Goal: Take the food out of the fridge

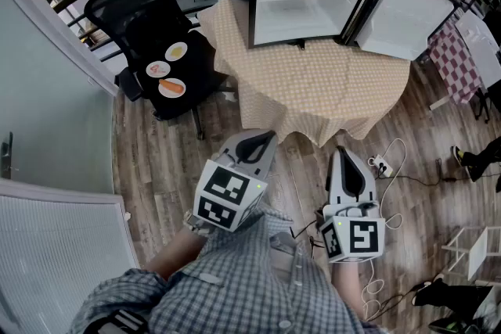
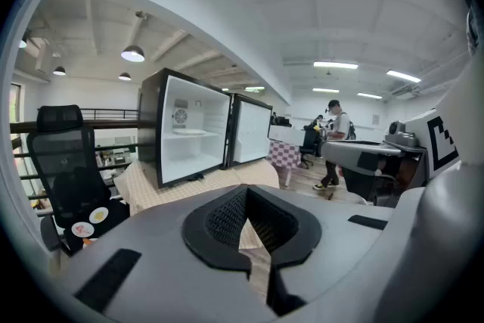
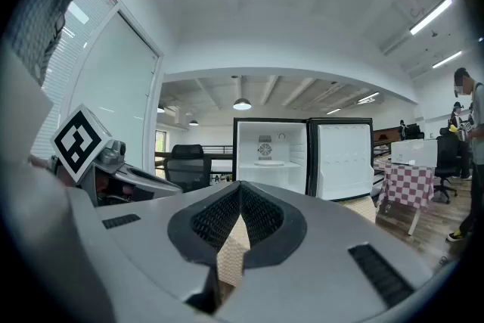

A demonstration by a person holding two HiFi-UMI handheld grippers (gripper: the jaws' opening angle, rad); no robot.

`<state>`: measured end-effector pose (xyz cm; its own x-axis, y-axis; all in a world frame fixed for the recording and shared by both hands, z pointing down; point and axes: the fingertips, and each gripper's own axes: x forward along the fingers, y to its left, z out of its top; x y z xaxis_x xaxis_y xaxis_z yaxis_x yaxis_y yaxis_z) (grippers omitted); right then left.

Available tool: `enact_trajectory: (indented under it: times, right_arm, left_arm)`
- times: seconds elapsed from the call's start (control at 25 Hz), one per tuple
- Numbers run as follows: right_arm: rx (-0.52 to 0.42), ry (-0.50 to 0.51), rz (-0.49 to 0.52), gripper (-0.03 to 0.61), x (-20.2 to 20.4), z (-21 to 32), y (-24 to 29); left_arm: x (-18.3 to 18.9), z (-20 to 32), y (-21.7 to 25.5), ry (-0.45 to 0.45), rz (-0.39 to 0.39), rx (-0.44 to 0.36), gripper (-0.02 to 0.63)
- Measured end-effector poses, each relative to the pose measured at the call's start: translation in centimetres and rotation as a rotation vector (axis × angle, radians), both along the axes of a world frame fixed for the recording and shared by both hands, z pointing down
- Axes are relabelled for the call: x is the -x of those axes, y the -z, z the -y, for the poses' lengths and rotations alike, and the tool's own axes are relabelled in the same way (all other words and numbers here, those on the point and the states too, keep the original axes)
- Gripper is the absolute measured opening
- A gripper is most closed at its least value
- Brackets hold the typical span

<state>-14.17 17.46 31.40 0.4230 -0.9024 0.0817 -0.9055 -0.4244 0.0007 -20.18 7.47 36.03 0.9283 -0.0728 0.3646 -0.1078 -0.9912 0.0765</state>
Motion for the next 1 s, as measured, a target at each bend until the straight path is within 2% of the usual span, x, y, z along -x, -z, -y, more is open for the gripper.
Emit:
enact_trajectory:
  times: [0.44,1.0]
  right_arm:
    - [0.005,-0.014,-0.008,0.009,0.2,0.8,-0.1]
    - [-0.005,-0.09,-0.024,0.009,1.7,1.0,-0.4]
  left_arm:
    - [0.2,1.0,0.0,-0.006,-0.009,-0.002,0.0]
    - [2.0,2.4,0.3,-0.042,-0.036,-0.013,0.0]
